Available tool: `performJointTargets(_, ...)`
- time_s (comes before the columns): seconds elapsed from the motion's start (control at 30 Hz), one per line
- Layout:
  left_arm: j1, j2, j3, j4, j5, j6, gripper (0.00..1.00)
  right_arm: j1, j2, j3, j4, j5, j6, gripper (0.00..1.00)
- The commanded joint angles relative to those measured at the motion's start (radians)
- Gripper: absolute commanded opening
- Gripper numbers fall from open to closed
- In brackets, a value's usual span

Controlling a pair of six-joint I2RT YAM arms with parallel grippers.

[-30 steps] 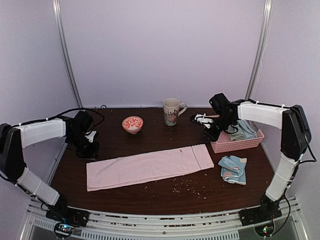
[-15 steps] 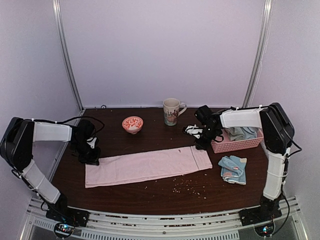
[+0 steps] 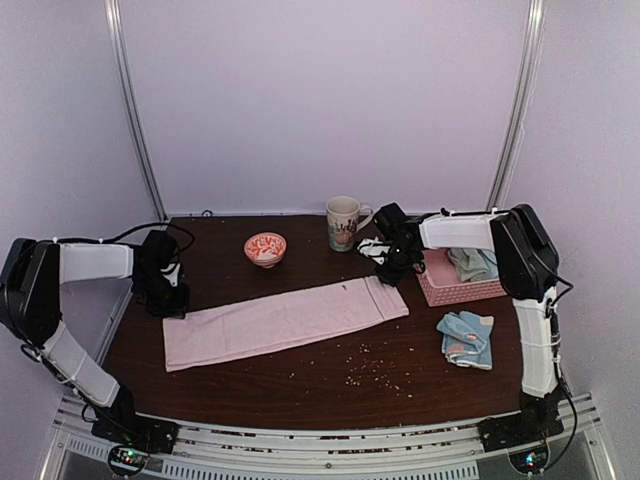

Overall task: Roll the towels
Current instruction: Move the towel to the center of the board.

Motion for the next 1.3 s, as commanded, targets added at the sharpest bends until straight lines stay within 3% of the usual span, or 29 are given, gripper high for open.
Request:
performJointTargets(0.0,0.008,-0.109,0.036,0.058,0.067,0.076,0.06,-0.004,-0.027,0.046,-0.061,0.048,0.005,0.22)
performJointTargets(0.03,0.008,-0.141,0.023,0.083,0.074,0.082,0.12,-0.004,-0.044,0.048,-0.068,0.048,0.009,0.23)
performJointTargets(0.1,0.008,-0.201,-0.013,0.144,0.088,0.085,0.39,-0.004,-0.077,0.055,-0.088,0.033,0.042,0.26)
performJointTargets(0.17,0.008,-0.246,-0.05,0.206,0.102,0.068,0.6,-0.003,-0.111,0.05,-0.098,-0.009,0.071,0.27)
performJointTargets(0.23,0.008,-0.263,-0.085,0.266,0.125,0.042,0.62,-0.004,-0.139,0.036,-0.1,-0.067,0.091,0.28)
performJointTargets(0.37,0.008,-0.255,-0.132,0.353,0.226,-0.051,0.47,-0.003,-0.142,-0.004,-0.097,-0.203,0.119,0.28)
performJointTargets(0.47,0.012,-0.223,-0.176,0.39,0.246,-0.169,0.0,-0.004,-0.104,0.001,-0.136,-0.248,0.135,0.25)
performJointTargets(0.73,0.027,-0.193,-0.243,0.377,0.103,-0.315,0.0,-0.004,-0.107,-0.058,-0.151,-0.278,0.127,0.22)
performJointTargets(0.97,0.042,-0.2,-0.214,0.261,-0.162,-0.377,0.0,-0.005,-0.075,-0.085,-0.143,-0.208,0.142,0.21)
performJointTargets(1.27,0.051,-0.124,-0.24,0.276,-0.235,-0.379,0.0,-0.009,-0.002,-0.019,-0.146,-0.168,0.143,0.21)
